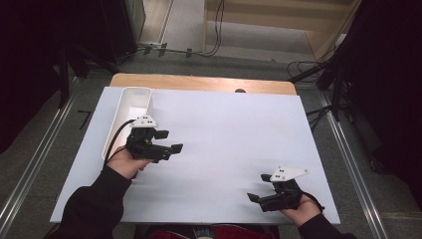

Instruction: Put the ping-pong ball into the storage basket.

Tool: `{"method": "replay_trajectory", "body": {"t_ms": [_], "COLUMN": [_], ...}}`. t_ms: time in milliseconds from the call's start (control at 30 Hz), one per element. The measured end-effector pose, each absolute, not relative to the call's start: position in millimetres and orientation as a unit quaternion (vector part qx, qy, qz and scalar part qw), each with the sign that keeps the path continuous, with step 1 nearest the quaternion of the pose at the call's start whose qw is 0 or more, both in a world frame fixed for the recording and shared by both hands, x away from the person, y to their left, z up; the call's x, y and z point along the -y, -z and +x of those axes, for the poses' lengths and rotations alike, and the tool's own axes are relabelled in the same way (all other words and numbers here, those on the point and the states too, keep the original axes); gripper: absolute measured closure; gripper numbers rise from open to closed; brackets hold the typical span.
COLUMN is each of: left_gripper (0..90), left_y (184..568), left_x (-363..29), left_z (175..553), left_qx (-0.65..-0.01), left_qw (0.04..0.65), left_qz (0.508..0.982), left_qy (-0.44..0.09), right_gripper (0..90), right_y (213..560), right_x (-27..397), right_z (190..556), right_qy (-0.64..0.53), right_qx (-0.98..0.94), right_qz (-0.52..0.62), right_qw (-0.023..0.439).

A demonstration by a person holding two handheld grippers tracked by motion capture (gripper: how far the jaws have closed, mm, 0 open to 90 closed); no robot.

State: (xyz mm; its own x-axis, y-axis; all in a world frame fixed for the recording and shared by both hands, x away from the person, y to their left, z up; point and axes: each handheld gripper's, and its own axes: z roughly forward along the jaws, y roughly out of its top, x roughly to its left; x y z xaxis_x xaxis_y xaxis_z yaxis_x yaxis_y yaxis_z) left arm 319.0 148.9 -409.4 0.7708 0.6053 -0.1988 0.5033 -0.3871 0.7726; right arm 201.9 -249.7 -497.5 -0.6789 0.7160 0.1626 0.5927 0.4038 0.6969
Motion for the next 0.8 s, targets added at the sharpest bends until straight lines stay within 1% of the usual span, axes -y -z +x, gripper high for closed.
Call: {"method": "replay_trajectory", "body": {"t_ms": [233,800], "left_gripper": [24.5,24.3], "left_y": [416,429], "left_x": [-148,-153], "left_z": [311,294], "left_qx": [-0.316,-0.291], "left_qw": [0.443,0.441], "left_qz": [0.837,0.847], "left_qy": [-0.049,-0.054], "right_gripper": [14.5,14.5], "right_y": [497,497], "right_x": [250,251], "right_z": [202,202], "right_qy": [-0.379,-0.378], "right_qx": [-0.834,-0.834], "right_qz": [0.392,0.392], "right_qw": [0.083,0.083]}}
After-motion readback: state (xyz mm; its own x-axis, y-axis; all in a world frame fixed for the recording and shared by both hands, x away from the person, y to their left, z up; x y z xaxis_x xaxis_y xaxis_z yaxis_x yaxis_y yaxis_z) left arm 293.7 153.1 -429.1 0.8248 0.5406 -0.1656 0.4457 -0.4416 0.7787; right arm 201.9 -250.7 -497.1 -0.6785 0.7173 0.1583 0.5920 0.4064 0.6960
